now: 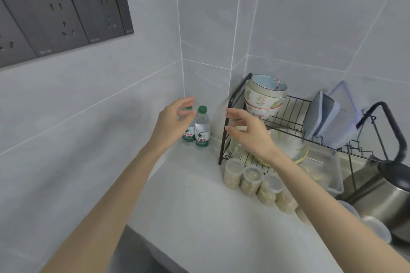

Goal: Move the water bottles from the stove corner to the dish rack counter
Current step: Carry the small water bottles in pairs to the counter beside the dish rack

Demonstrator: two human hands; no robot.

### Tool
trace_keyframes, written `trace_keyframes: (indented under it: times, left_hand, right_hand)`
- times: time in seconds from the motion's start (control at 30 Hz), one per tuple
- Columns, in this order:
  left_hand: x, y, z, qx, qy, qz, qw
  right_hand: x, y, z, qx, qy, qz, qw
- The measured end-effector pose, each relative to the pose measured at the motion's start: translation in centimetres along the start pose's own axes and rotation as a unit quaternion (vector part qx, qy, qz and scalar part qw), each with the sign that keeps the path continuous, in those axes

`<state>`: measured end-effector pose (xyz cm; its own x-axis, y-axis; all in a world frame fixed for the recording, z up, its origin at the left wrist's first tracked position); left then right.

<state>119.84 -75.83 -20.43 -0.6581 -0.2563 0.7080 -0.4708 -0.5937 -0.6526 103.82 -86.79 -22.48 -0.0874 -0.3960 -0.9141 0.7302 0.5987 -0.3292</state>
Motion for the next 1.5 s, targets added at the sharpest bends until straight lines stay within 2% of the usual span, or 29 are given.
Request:
trace_keyframes:
  times: [0.53, 0.9, 1.17, 1.5]
  left_hand:
    - [8.0, 0.1, -8.4, -0.060, 0.071, -0.044, 0.995]
    - [12.6, -1.0, -14.1, -0.122, 0.134, -0.101, 0.978]
    - [19.2, 3.3, -19.8, -0.205, 0.199, -0.131, 0.949]
    - [33.1, 11.4, -32.5, -0.311, 0.317, -0.177, 0.878]
  right_hand:
    - [-3.4, -6.1, -11.2, 0.110, 0.002, 0.011, 0.994]
    - [-8.4, -8.5, -21.3, 0.230, -0.007, 0.009, 0.973]
    - [-10.8, -13.5, -31.1, 0.323, 0.004, -0.038, 0.946]
    - [-13.1, -23.1, -50.3, 0.468, 0.040, -0.099, 0.877]
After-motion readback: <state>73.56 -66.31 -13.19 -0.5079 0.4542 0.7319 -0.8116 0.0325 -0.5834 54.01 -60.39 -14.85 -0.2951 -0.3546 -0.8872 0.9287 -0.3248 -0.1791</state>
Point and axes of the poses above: each hand's wrist, its own z-axis towards the middle knuckle, its own y-axis out of the palm, x = y × z, the point moved 8 cm from there along z, towards the middle knuckle, and after that the axes turned 15 degrees about z, right-handed, at the moved point
